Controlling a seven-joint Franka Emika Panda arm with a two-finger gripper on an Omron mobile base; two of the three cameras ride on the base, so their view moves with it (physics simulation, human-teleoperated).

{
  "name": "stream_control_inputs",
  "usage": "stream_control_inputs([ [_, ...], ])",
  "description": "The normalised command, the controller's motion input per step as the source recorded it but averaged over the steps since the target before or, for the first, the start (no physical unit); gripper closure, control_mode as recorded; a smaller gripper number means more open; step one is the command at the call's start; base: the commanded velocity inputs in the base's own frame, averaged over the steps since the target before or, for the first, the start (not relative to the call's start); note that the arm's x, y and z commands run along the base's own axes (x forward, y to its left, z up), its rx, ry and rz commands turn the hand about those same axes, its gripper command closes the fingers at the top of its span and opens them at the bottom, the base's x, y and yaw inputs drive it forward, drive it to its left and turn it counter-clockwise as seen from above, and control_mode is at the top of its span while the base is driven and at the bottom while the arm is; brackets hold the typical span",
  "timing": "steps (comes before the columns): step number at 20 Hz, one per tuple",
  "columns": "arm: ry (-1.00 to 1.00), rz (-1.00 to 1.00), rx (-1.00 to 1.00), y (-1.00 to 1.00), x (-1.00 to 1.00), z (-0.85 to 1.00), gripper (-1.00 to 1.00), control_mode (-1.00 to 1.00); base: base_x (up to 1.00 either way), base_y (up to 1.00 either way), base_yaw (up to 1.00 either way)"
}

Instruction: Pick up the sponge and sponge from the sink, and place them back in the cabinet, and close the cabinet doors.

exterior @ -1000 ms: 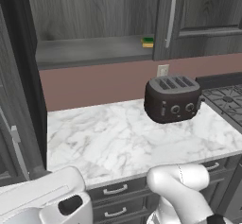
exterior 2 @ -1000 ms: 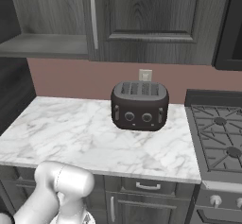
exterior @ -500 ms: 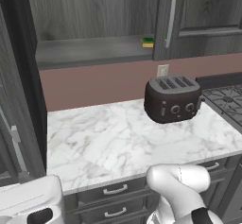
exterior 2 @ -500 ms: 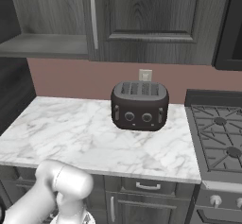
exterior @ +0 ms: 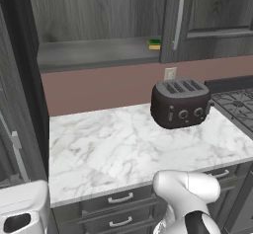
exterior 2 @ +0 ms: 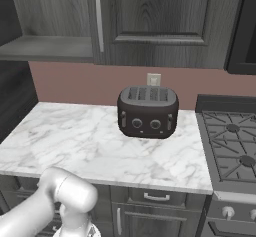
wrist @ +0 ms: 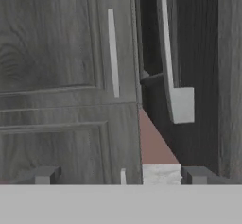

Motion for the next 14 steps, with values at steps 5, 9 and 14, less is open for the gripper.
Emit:
stream_control_inputs([
  [5,0.0,-0.07,0.0,0.11,0.16,-0.05,-1.0,-1.0,0.0,0.0,0.0],
  [9,0.0,-0.07,0.0,0.09,0.13,-0.06,-1.0,-1.0,0.0,0.0,0.0],
  [14,0.0,-0.06,0.0,0.04,0.15,-0.07,-1.0,-1.0,0.0,0.0,0.0],
])
